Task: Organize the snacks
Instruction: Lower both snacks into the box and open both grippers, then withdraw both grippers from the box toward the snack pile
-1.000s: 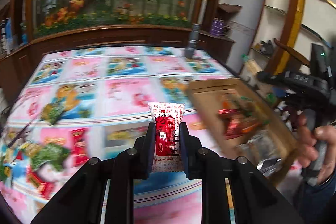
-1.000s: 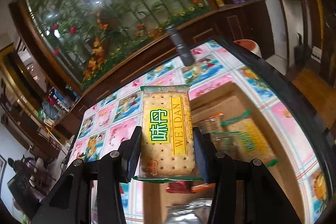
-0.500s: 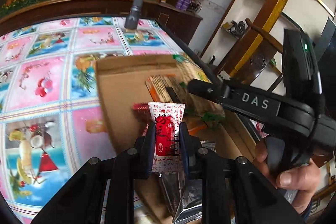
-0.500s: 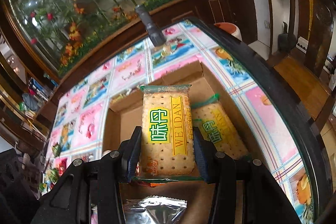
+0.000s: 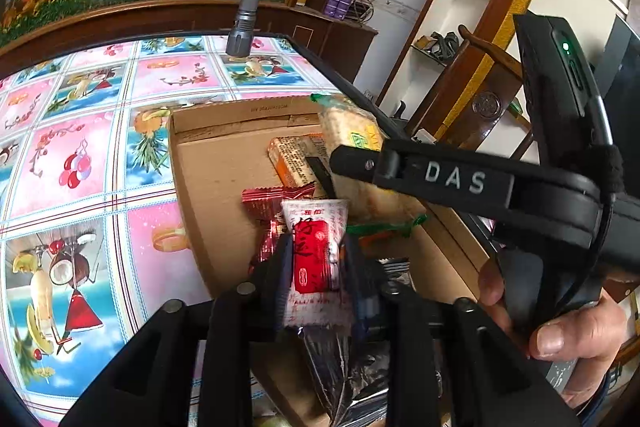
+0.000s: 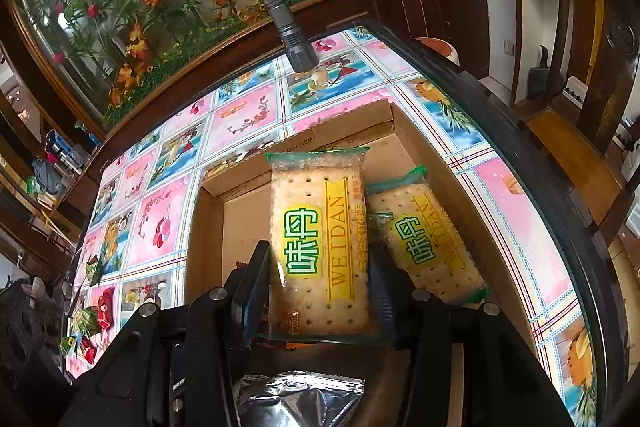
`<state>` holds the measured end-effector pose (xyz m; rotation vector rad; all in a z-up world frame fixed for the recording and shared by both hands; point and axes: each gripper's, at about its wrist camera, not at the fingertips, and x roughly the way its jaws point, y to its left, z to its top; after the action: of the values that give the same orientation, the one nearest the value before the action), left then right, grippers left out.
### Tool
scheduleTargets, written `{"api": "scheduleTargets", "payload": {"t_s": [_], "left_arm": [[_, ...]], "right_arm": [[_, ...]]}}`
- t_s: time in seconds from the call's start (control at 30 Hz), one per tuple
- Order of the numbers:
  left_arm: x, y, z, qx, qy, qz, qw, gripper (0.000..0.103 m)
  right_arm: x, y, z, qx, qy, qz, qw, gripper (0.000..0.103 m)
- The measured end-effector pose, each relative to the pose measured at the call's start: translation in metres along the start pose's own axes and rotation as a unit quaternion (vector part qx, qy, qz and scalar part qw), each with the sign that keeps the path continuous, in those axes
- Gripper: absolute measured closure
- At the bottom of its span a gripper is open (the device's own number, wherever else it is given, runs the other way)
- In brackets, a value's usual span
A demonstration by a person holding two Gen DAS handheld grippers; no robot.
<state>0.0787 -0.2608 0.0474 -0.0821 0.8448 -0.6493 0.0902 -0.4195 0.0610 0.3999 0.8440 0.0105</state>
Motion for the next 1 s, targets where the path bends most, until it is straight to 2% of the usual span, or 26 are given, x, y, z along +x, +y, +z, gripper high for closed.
{"api": "scheduleTargets", "payload": {"t_s": [0.03,0.43,0.6,0.8,0.93,1.0], "left_arm": [[0.0,0.0,0.0,0.001,0.0,0.0,1.0,0.069],[-0.034,-0.001,0.002,0.013,-0.029,-0.008,0.9995,0.066],[-0.058,0.016,-0.004,0.009,-0.04,0.023,0.9989,0.065],[-0.097,0.058,-0.023,-0.001,-0.057,0.086,0.9946,0.063],[-0.123,0.1,-0.04,-0.041,-0.062,0.122,0.9898,0.062],[-0.142,0.125,-0.047,-0.07,-0.077,0.14,0.9846,0.062]], "right_arm": [[-0.001,0.0,0.0,0.001,-0.003,0.002,1.0,0.052],[-0.02,0.005,0.004,0.002,-0.051,0.035,0.998,0.052],[-0.023,0.018,0.002,-0.023,-0.062,0.064,0.996,0.052],[-0.026,0.04,-0.005,-0.067,-0.07,0.089,0.991,0.051],[-0.027,0.056,-0.012,-0.101,-0.072,0.102,0.987,0.051],[-0.027,0.064,-0.016,-0.12,-0.075,0.105,0.984,0.051]]}}
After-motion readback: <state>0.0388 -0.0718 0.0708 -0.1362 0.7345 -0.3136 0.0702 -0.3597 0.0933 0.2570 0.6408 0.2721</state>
